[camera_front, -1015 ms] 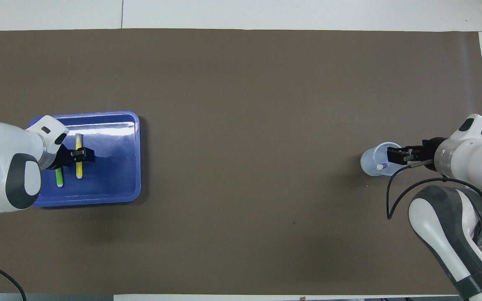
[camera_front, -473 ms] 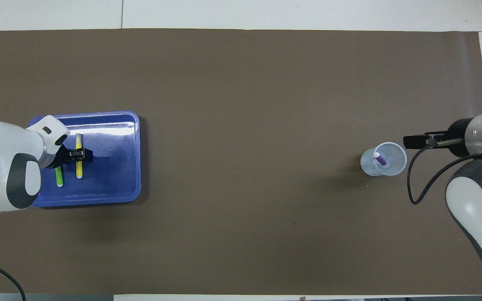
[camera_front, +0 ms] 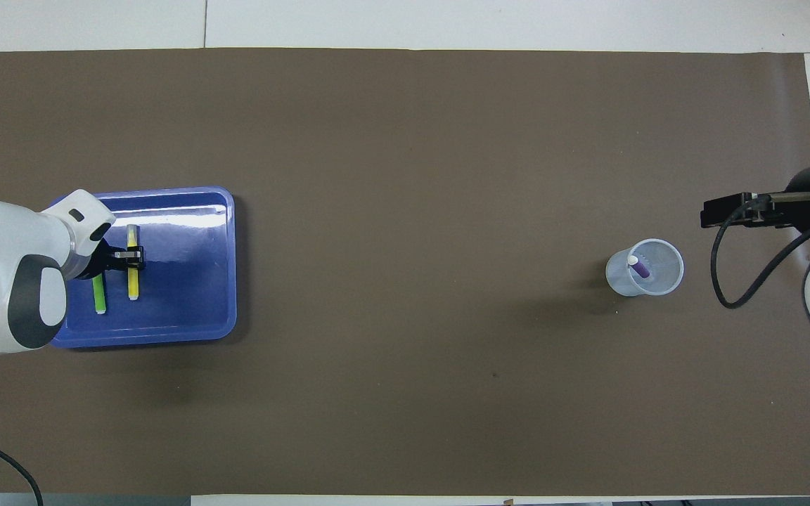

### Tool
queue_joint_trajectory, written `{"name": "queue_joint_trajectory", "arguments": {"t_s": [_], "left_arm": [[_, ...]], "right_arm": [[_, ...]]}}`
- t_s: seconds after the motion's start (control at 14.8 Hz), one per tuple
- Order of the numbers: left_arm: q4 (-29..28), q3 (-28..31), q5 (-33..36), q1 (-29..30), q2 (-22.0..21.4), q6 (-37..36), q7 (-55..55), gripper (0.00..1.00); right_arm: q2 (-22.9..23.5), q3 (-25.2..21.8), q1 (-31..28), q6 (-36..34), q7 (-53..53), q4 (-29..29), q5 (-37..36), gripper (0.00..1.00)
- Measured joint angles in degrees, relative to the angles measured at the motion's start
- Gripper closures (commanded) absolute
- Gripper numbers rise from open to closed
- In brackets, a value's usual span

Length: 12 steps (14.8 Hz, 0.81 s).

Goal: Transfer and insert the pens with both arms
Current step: 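Open the right gripper and withdraw it from the cup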

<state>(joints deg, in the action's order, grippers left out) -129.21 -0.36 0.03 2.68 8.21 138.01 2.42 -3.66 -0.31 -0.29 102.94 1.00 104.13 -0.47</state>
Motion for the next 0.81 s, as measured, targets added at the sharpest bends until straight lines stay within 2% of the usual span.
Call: {"name": "queue_joint_trajectory", "arguments": {"t_s": [0.14, 0.41, 0.61, 0.81], "left_arm": [[0.1, 0.0, 0.0, 0.0, 0.0, 0.0, 0.1, 1.0], [0.2, 0.0, 0.0, 0.0, 0.0, 0.0, 0.3, 1.0], [1.0, 0.1, 0.0, 0.1, 0.4, -0.5, 0.3, 1.0], [5.7, 0.1, 0.0, 1.1, 1.2, -6.7, 0.3, 1.0]], "right_arm": [[1.6, 0.1, 1.5, -3.2, 1.9, -3.9, -1.2, 0.0], [3.1, 0.0, 1.5, -7.5, 2.1, -8.4, -1.3, 0.0], [3.4, -0.3, 1.3, -8.7, 2.1, -9.5, -1.3, 0.0], [3.4, -0.4, 1.1, -9.5, 2.1, -9.6, -1.3, 0.0]]}}
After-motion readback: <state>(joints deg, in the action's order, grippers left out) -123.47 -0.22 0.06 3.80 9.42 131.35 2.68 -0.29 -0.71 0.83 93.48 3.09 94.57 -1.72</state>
